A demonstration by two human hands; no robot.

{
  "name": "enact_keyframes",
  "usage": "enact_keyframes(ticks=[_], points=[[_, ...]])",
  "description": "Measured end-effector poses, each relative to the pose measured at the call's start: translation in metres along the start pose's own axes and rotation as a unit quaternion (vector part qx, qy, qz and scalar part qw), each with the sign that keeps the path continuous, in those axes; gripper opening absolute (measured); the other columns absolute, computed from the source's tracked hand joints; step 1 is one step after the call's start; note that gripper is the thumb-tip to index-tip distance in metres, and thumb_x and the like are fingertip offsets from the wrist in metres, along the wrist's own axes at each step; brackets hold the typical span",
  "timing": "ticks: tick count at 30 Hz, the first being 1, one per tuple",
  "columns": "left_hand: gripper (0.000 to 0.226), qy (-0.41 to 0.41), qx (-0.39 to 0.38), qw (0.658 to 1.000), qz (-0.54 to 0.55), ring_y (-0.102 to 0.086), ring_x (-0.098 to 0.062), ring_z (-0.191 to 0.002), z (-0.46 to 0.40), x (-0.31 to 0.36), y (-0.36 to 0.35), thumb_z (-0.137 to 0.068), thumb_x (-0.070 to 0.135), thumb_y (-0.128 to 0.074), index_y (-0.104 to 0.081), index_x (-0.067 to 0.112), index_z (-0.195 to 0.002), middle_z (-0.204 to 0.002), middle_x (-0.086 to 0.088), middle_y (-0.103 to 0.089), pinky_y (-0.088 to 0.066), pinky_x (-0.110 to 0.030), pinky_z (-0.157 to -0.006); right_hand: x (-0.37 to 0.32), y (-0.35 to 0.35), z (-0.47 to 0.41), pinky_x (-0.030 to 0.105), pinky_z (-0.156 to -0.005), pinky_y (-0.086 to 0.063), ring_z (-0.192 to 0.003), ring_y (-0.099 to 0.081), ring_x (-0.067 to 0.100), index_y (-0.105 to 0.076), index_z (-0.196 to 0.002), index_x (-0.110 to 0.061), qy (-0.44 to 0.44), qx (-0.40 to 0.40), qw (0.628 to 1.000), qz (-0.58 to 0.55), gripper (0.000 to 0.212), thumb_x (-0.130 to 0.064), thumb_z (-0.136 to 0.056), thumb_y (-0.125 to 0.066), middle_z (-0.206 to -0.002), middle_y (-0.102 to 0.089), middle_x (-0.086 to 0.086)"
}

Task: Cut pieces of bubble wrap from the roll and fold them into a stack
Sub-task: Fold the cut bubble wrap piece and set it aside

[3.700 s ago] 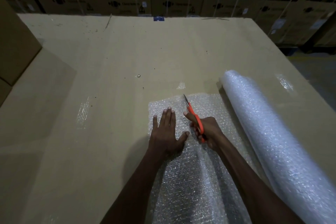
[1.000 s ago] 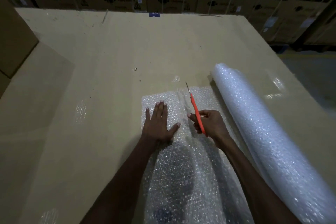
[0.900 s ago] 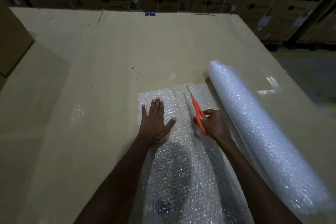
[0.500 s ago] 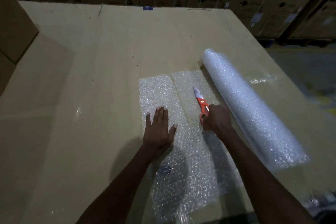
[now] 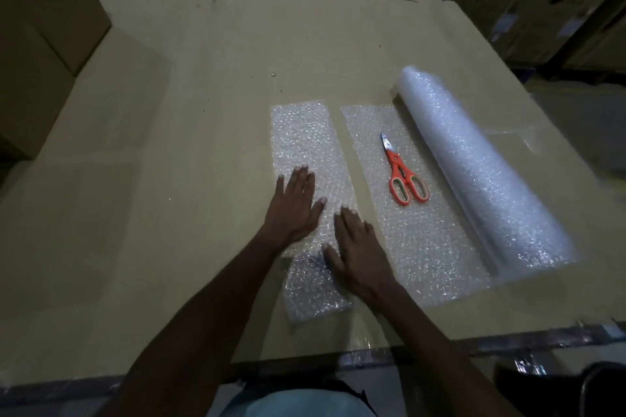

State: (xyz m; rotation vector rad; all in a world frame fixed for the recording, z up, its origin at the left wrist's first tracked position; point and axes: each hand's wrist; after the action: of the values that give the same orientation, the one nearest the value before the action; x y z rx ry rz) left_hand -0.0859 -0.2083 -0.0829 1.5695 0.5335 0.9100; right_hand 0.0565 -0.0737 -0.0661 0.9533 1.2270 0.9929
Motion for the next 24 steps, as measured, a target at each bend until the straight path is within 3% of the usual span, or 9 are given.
enact_keyframes(ticks=[2, 5, 10, 15, 20, 24], points=[[0.068, 0.017, 0.002, 1.0, -0.004, -0.002, -0.025, -0.154, 0.009, -0.006, 0.004, -0.106, 0.047, -0.018, -0.014, 0.004, -0.158, -0.167, -0.013, -0.007, -0.001, -0.05, -0.124, 0.0, -0.008, -0.005, 0.042, -0.124, 0.004, -0.158, -0.003, 0.028, -0.015, -0.162, -0.005, -0.004, -0.018, 1.0, 0.016, 0.085, -0.059, -0.096, -0.006, -0.17, -0.004, 0.015], [0.07, 0.031, -0.01, 0.999, 0.0, -0.002, -0.025, -0.154, 0.037, -0.001, 0.007, -0.103, 0.046, -0.011, -0.012, 0.004, -0.158, -0.167, -0.012, -0.006, -0.002, -0.05, -0.123, -0.001, -0.009, -0.017, 0.044, -0.124, 0.005, -0.158, -0.001, 0.028, -0.013, -0.162, -0.003, -0.001, -0.023, 1.0, 0.013, 0.091, -0.061, -0.092, -0.002, -0.17, -0.003, 0.016], [0.079, 0.059, -0.015, 0.998, 0.022, -0.011, -0.027, -0.154, 0.088, 0.003, -0.005, -0.096, 0.052, -0.007, -0.021, 0.004, -0.157, -0.166, -0.013, -0.014, -0.01, -0.054, -0.121, -0.004, -0.006, -0.035, 0.044, -0.125, 0.007, -0.158, 0.006, 0.024, -0.003, -0.163, -0.005, 0.002, -0.008, 1.0, -0.001, 0.077, -0.054, -0.104, -0.015, -0.171, 0.006, 0.013], [0.079, 0.066, -0.028, 0.997, 0.01, -0.002, -0.021, -0.155, 0.102, -0.003, -0.003, -0.095, 0.057, -0.003, -0.009, 0.011, -0.16, -0.168, -0.005, -0.002, -0.003, -0.055, -0.121, -0.003, -0.002, -0.036, 0.046, -0.125, 0.006, -0.158, 0.006, 0.024, -0.002, -0.163, -0.005, 0.019, -0.013, 1.0, -0.013, 0.073, -0.049, -0.108, -0.022, -0.171, 0.006, 0.013], [0.082, 0.033, -0.04, 0.999, 0.005, 0.002, -0.019, -0.154, 0.104, -0.005, 0.005, -0.095, 0.06, -0.002, -0.007, 0.01, -0.16, -0.168, -0.006, -0.001, -0.003, -0.056, -0.122, 0.011, 0.017, -0.007, 0.049, -0.127, -0.01, -0.158, -0.009, 0.023, -0.023, -0.161, -0.007, 0.104, -0.02, 0.992, -0.063, 0.065, -0.044, -0.108, -0.035, -0.17, -0.015, 0.008], [0.093, -0.119, -0.064, 0.991, 0.003, -0.008, -0.019, -0.154, 0.124, -0.011, 0.015, -0.092, 0.076, -0.018, -0.017, 0.012, -0.159, -0.167, -0.005, -0.01, -0.008, -0.047, -0.124, 0.023, 0.031, 0.014, 0.046, -0.121, -0.03, -0.15, -0.034, 0.024, -0.053, -0.146, -0.009, 0.144, 0.001, 0.985, -0.095, 0.064, -0.049, -0.096, -0.049, -0.161, -0.039, 0.006]])
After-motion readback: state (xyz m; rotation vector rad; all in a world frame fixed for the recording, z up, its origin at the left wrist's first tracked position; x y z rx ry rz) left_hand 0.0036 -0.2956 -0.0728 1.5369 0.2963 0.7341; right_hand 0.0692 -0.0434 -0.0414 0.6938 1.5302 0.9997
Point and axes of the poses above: each hand's wrist, its own z-axis away from the middle knuckle, its own y-axis out of the back of the hand, x = y × z
